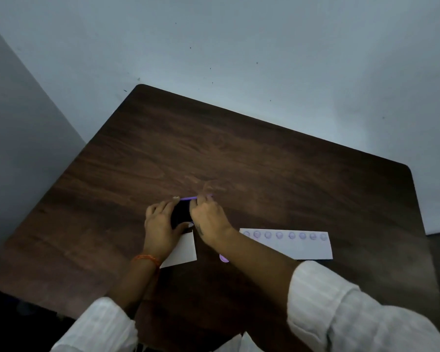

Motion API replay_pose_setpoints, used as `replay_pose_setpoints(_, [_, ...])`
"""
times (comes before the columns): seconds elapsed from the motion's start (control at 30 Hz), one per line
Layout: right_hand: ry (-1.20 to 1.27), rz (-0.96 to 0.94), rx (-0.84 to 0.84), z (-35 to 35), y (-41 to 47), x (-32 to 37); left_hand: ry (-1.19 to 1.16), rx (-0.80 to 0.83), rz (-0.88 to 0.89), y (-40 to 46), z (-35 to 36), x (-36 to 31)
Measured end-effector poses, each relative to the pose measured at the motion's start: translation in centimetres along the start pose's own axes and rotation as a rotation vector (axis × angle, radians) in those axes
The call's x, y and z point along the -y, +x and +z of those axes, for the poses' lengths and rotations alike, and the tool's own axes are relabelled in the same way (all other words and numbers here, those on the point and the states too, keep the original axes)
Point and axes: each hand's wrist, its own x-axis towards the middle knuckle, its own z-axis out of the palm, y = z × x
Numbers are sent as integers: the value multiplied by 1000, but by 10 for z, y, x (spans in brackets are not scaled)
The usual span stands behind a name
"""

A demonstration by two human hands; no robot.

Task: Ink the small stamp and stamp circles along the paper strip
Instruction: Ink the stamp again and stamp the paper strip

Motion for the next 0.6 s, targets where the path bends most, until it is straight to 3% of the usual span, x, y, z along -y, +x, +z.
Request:
replay_pose_setpoints(0.23, [86,72,13,-10,3,0,28,36,-4,-1,-3,-4])
replay_pose_setpoints(0.33, [310,131,-12,-20,0,-12,63,73,-15,1,-4,-7])
replay_pose_setpoints(0.4, [641,212,-104,-21,-10,-23,92,90,-12,0,-6,-9])
replay_pose_setpoints(0.47, [1140,345,-242,-18,-27,-32,112,88,-25,1,-8,-6])
replay_pose_setpoints(0.53, [1643,450,-278,-12,-52,-42,127,97,-44,3,-12,-1])
replay_pose_setpoints(0.6, [1960,564,-329,-5,-92,-70,109,104,-56,1,-11,-6])
